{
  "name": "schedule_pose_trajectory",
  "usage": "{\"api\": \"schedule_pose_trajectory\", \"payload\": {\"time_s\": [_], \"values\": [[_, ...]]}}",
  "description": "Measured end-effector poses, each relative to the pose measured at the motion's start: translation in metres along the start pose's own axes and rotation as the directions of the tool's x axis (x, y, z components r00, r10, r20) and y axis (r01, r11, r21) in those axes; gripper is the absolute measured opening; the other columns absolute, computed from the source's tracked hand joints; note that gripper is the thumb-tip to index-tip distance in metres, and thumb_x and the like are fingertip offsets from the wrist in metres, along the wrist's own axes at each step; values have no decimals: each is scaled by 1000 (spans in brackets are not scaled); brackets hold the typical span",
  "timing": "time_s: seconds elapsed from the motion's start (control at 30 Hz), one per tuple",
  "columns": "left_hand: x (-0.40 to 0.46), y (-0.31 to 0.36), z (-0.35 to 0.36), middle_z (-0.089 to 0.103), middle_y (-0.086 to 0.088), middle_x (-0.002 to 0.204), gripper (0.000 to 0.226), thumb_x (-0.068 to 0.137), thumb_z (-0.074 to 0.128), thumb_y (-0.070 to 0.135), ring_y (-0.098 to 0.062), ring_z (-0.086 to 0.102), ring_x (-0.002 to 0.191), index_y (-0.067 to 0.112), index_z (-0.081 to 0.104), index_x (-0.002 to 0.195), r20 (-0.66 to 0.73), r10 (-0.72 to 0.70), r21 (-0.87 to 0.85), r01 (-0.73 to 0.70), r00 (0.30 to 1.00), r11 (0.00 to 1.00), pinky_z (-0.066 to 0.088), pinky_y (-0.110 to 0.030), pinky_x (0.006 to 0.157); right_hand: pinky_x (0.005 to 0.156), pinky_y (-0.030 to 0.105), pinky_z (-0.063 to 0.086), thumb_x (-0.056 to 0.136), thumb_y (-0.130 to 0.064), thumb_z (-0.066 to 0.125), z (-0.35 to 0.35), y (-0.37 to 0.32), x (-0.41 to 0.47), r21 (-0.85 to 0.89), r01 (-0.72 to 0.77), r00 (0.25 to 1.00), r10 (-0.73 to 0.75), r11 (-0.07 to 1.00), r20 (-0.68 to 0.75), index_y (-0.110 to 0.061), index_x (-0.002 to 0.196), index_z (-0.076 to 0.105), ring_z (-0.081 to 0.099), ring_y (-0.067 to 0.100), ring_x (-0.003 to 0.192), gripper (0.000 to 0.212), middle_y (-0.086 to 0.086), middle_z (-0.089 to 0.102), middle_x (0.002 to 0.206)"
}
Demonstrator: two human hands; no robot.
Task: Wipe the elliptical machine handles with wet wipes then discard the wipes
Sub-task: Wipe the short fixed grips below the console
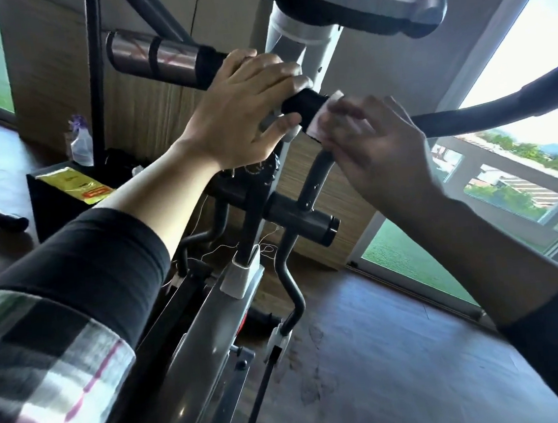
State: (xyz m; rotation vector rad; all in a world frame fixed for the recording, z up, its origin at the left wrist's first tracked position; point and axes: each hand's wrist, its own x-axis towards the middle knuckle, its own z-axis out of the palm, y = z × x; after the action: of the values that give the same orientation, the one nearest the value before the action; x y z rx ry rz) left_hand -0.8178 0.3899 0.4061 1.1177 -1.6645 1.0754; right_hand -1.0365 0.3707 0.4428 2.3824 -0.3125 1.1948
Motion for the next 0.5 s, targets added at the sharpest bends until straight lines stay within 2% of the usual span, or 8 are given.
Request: {"api": "schedule_pose_trajectory", "payload": {"time_s": [0.03,0.17,0.23,0.27,0.37,0.5], "values": [[0,-1,1,60,-7,127,43,100,42,42,-27,51,121,11,58,126,-8,5,0,-5,1000,1000,31,-46,108,96,-2,26,92,-17,63,-3,3,-7,-27,26,1000,-25,999,17,-4,107,68,38,-6,105,20,11,64,110],[0,-2,4,60,-6,128,44,100,41,43,-26,50,122,12,58,127,-41,19,2,-19,999,1000,28,-44,108,102,9,29,89,-7,64,-12,14,-30,-151,158,987,-159,976,5,-4,102,72,55,20,105,16,12,65,112],[0,-3,6,60,-7,128,43,100,41,42,-27,51,121,11,57,126,-50,32,10,-31,998,999,28,-43,107,99,9,31,88,-5,65,-4,12,-24,-100,177,984,-179,979,-16,-2,94,73,53,17,103,11,11,66,108],[0,-3,7,60,-7,127,43,100,41,41,-27,51,120,11,57,126,-57,35,13,-34,998,999,28,-43,106,96,13,38,87,-5,66,3,10,-19,-84,195,980,-197,977,-21,-1,90,73,52,16,103,9,11,66,107],[1,-2,7,61,-9,127,43,99,42,40,-28,52,119,9,57,124,-72,36,12,-35,997,999,28,-42,106,83,33,53,87,-5,65,16,6,-13,-133,245,969,-246,960,6,2,91,72,53,21,105,10,11,66,111],[2,-2,4,61,-8,126,43,99,43,40,-28,53,119,9,59,124,-61,42,12,-42,997,999,28,-41,104,88,34,52,90,-1,60,1,15,-31,-148,280,960,-278,949,37,3,102,70,56,26,108,16,14,65,114]]}}
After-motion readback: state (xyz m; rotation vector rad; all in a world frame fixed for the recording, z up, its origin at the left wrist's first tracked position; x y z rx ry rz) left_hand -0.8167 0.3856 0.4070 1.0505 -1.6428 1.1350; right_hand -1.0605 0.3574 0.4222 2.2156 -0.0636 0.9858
